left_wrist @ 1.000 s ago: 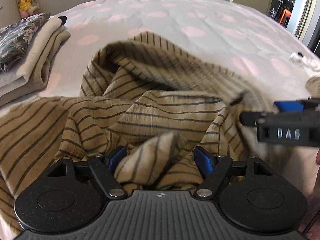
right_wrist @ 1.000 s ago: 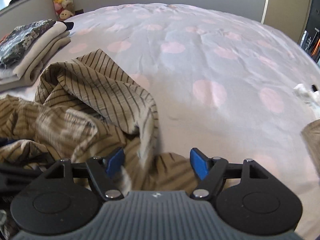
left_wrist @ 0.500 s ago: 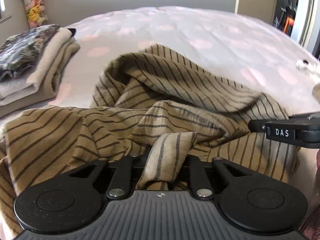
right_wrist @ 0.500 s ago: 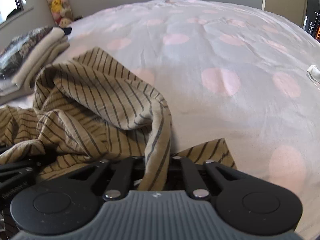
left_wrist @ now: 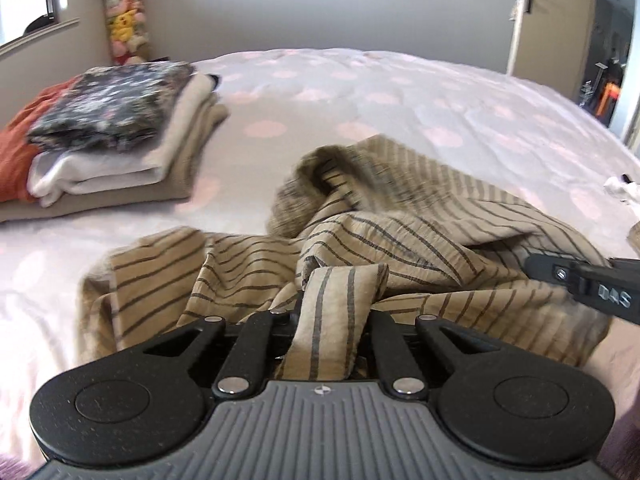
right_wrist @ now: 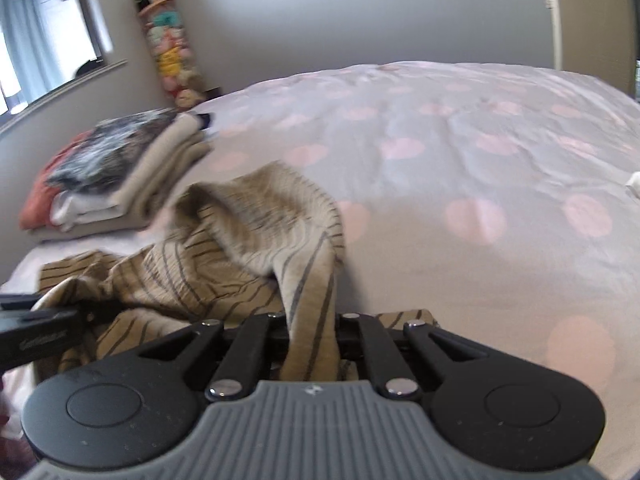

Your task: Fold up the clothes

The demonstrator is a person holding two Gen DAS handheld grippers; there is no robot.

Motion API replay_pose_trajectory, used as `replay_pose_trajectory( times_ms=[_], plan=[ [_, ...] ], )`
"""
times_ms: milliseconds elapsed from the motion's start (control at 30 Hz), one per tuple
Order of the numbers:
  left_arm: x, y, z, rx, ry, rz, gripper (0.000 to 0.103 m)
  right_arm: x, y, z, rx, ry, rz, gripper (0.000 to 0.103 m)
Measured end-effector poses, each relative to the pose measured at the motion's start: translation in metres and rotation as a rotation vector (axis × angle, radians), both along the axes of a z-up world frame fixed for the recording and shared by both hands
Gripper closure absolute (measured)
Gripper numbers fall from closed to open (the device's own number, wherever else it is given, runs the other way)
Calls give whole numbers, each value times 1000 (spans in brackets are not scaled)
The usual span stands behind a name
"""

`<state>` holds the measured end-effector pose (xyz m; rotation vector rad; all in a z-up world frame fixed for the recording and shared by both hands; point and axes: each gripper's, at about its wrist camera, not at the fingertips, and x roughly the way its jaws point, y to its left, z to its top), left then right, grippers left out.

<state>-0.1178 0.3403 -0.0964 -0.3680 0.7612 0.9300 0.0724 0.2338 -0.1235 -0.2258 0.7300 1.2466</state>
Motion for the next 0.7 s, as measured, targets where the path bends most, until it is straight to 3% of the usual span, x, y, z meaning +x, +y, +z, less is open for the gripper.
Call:
replay_pose_trajectory(
  times_ms=[133,333,533,700],
  plan=[
    [-18,-2,11,-22,-41,28,96,-26,-7,6,0,-25,35,98],
    [-22,-9,53,44,-118,-44,98,-26,-26,38,82,-26,-44,99],
    [-12,-8,129,143,-236,-138,100,-3,-29,119,195,-106,-67,99],
    [13,-14,182,270,-253,-228,100,14,-31,186,274,-219,-91,99]
  ],
)
